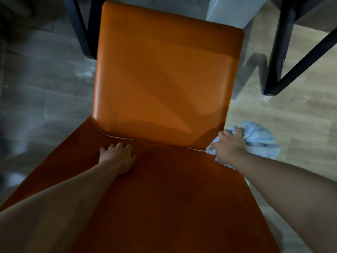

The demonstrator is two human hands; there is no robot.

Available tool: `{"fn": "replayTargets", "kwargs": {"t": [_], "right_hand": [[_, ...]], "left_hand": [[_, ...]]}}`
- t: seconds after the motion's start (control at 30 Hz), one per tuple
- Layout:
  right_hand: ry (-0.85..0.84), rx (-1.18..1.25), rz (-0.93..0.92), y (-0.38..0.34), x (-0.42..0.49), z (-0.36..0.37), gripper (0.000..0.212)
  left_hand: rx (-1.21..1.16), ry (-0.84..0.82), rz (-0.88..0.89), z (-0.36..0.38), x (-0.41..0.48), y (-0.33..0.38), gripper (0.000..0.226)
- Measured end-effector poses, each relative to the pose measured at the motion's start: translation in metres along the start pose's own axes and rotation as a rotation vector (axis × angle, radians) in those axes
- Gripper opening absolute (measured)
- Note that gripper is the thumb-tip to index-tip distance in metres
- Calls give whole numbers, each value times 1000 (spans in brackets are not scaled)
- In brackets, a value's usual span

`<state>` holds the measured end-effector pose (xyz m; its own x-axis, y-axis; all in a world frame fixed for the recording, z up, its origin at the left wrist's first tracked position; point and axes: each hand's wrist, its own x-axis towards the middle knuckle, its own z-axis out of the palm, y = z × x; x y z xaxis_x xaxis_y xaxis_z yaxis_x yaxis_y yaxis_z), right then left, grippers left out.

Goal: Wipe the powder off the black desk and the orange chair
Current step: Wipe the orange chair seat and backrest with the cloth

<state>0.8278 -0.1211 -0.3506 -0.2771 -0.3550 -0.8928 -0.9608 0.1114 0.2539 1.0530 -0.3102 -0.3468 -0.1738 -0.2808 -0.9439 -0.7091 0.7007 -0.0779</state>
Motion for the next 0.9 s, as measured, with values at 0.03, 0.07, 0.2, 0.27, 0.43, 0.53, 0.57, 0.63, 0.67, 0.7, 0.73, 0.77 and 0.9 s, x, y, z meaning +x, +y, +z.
{"fn": "replayTargets", "kwargs": {"t": [0.03,0.07,0.2,0.27,0.43,0.53,0.57,0.63,0.67,0.7,0.73,0.77,0.9], "right_hand": [[-6,-35,28,2,2,0,44],[-9,-70,54,5,3,-2,43],[78,-99,120,20,2,-12,33],[158,-13,63,15,2,-11,33],[88,38,-92,-4,0,4,46],[97,15,-70,1,3,9,44],[101,9,-49,3,4,11,42],[97,7,10,9,5,13,40],[98,-1,32,12,6,12,40],[102,-14,48,14,7,11,40],[103,-21,64,14,9,10,39],[97,-17,83,13,9,9,39],[33,-9,276,15,6,11,48]], "left_hand": [[0,4,5,1,-1,-1,49],[2,8,9,2,-2,-2,49],[4,23,17,1,-2,-3,46],[2,21,9,1,-1,0,45],[8,-3,9,-3,2,1,47],[16,-3,27,-1,0,-3,48],[24,2,32,1,1,-4,48],[46,-4,33,4,1,-7,49],[59,-9,30,5,2,-8,50],[65,-14,24,6,3,-7,50],[66,-23,18,5,4,-7,51],[66,-32,16,4,5,-6,51],[51,-44,12,2,7,-5,53]]}}
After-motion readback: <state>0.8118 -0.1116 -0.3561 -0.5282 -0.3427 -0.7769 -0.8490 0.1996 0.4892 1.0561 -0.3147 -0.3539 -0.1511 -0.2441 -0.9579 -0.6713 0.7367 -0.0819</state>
